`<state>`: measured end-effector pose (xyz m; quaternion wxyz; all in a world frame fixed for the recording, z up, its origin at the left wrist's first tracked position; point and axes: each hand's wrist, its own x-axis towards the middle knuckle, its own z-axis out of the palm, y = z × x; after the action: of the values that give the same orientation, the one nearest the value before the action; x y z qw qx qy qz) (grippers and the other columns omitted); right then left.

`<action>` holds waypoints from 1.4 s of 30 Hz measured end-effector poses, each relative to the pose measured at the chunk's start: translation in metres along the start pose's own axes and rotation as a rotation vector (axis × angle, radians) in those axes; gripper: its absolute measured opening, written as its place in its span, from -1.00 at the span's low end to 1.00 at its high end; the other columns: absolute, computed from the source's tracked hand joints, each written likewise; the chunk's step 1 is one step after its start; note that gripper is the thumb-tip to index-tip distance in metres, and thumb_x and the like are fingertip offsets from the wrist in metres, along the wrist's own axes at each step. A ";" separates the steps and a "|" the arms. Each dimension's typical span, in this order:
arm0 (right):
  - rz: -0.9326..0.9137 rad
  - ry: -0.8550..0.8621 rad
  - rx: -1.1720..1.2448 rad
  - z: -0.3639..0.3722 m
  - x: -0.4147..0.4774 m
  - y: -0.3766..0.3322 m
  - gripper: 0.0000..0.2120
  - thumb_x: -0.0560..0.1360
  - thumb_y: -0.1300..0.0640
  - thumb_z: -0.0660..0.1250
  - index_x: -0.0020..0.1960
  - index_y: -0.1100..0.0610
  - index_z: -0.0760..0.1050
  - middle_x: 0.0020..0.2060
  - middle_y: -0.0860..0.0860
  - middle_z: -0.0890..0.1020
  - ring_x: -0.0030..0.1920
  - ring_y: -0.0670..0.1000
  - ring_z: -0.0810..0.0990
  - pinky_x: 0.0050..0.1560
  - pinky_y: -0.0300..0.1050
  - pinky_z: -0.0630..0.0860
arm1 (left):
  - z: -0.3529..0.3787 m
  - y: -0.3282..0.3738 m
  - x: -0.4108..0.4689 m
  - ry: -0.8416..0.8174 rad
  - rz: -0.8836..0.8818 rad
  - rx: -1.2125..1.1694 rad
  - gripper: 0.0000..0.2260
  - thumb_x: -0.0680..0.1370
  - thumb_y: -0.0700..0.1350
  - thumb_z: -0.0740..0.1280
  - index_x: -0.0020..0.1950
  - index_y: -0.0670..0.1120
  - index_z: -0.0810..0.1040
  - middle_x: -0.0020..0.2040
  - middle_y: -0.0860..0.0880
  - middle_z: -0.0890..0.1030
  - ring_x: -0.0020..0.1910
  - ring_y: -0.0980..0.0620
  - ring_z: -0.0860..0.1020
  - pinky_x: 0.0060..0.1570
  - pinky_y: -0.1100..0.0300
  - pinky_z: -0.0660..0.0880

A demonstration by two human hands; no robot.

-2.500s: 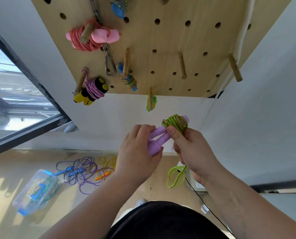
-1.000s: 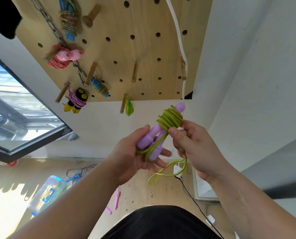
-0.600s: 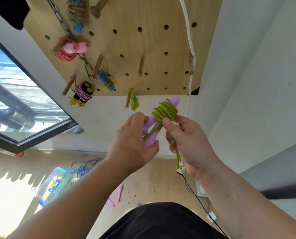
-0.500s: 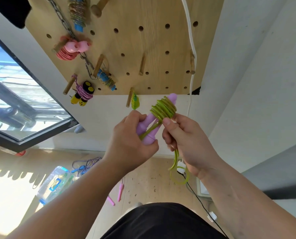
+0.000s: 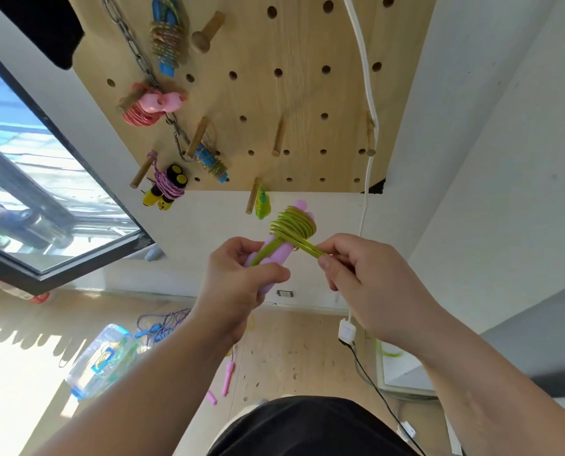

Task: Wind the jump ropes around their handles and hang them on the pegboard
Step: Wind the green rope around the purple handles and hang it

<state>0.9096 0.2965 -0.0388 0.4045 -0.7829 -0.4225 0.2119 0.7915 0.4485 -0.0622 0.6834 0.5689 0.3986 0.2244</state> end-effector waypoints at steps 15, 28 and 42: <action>0.047 -0.167 0.843 -0.002 0.016 0.040 -0.53 0.46 0.00 0.40 0.35 0.03 0.48 -0.48 -0.04 0.32 -0.43 -0.07 0.27 -0.40 -0.20 0.17 | 0.005 0.018 -0.018 -0.782 -0.413 -0.606 -0.51 0.20 -0.06 0.58 0.01 -0.29 0.58 -0.17 -0.24 0.56 -0.51 0.01 0.47 -0.62 0.28 0.39; 0.140 0.139 0.797 0.014 0.019 0.039 -0.84 0.64 0.21 0.27 0.06 0.15 0.64 -0.46 -0.04 0.32 -0.44 -0.05 0.18 -0.40 -0.17 0.15 | 0.020 -0.002 -0.002 -0.351 -0.317 -0.256 -0.60 0.60 -0.01 0.19 0.24 -0.29 0.54 0.07 -0.39 0.64 -0.24 -0.22 0.62 -0.31 0.03 0.59; 0.067 0.198 0.663 0.005 0.005 0.006 -0.83 0.67 0.13 0.20 0.16 0.04 0.55 -0.41 -0.04 0.55 -0.41 -0.10 0.40 -0.34 -0.29 0.37 | 0.033 -0.001 -0.011 -0.023 0.384 0.376 -0.70 0.44 0.06 0.54 0.03 0.05 0.48 -0.14 0.06 0.58 -0.32 0.20 0.50 -0.34 0.31 0.45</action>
<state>0.9118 0.3013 -0.0467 0.6685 -0.6393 -0.2633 0.2739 0.8112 0.4204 -0.0588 0.5153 0.7535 0.3104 0.2654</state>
